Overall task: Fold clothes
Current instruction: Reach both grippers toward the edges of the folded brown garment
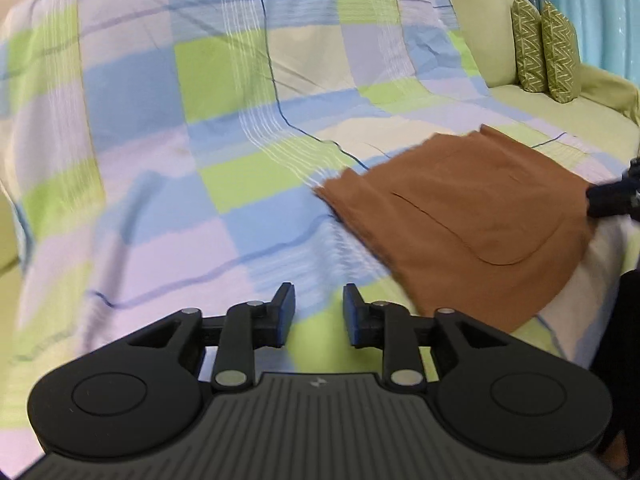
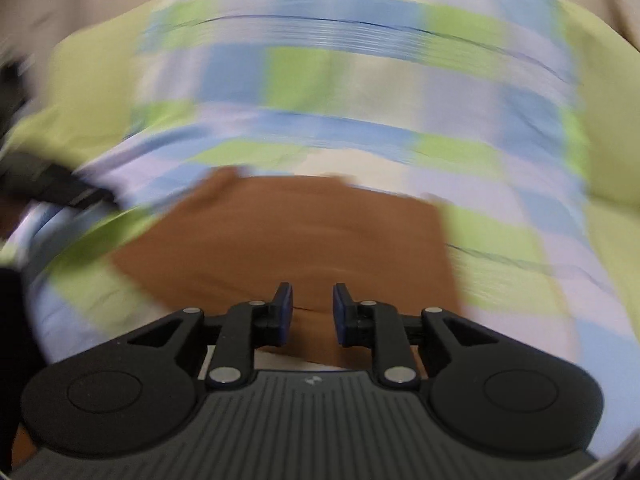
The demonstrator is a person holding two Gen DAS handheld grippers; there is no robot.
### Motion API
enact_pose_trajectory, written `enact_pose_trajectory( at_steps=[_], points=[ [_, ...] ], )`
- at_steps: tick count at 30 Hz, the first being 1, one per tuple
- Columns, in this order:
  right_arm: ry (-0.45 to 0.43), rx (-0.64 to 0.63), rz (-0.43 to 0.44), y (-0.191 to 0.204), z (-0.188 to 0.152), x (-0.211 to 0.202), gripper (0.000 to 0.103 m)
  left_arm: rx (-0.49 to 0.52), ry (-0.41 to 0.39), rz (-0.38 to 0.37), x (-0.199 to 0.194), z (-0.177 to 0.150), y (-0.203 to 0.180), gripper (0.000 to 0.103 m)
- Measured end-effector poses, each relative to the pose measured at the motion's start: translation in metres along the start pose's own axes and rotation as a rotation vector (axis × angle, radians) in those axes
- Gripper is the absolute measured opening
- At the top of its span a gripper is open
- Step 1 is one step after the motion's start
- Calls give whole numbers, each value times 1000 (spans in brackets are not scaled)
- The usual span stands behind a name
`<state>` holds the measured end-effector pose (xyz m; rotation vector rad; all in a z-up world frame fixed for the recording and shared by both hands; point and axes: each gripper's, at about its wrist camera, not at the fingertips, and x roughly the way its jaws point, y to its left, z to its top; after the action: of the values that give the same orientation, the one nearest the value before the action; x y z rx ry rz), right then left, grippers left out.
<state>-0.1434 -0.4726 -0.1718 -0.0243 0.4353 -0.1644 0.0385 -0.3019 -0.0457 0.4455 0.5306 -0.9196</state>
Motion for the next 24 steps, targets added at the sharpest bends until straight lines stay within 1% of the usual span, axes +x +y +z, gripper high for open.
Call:
enact_pose_trajectory(
  at_steps=[2, 4, 5, 6, 7, 8, 11, 13, 14, 16, 17, 18, 19, 20, 22, 23, 24],
  points=[
    [-2, -91, 42, 43, 11, 21, 18, -18, -16, 15, -6, -4, 10, 43],
    [7, -119, 79, 71, 20, 38, 22, -44, -29, 19, -10, -10, 18, 43],
    [13, -151, 79, 85, 24, 46, 32, -60, -36, 18, -12, -13, 23, 44],
    [17, -190, 76, 101, 27, 54, 37, -69, -39, 15, -14, -16, 27, 44],
    [20, -237, 60, 116, 29, 63, 38, -85, -45, 12, -16, -20, 32, 44],
    [40, -319, 32, 138, 30, 74, 39, -100, -50, 8, -17, -24, 37, 45],
    [94, -478, -26, 171, 24, 96, 40, -133, -70, -2, -21, -32, 52, 49],
    [94, -536, -72, 178, 21, 99, 39, -133, -81, -8, -21, -35, 56, 51],
    [93, -554, -101, 181, 20, 101, 39, -116, -88, -14, -21, -37, 57, 51],
    [102, -556, -149, 180, 22, 103, 37, -76, -96, -18, -21, -37, 56, 51],
    [105, -558, -160, 179, 22, 104, 30, -30, -101, -22, -20, -36, 52, 51],
    [108, -561, -168, 179, 23, 105, 15, 15, -102, -25, -19, -35, 49, 53],
    [110, -565, -167, 178, 23, 105, 5, 75, -104, -30, -17, -35, 44, 55],
    [114, -574, -159, 178, 24, 105, 0, 136, -107, -36, -15, -34, 39, 56],
    [113, -580, -141, 177, 25, 102, 0, 263, -117, -54, -11, -33, 29, 59],
    [106, -572, -122, 174, 26, 95, 0, 380, -129, -62, -7, -32, 19, 61],
    [97, -557, -98, 170, 29, 83, 0, 443, -142, -65, -4, -32, 14, 63]
  ],
)
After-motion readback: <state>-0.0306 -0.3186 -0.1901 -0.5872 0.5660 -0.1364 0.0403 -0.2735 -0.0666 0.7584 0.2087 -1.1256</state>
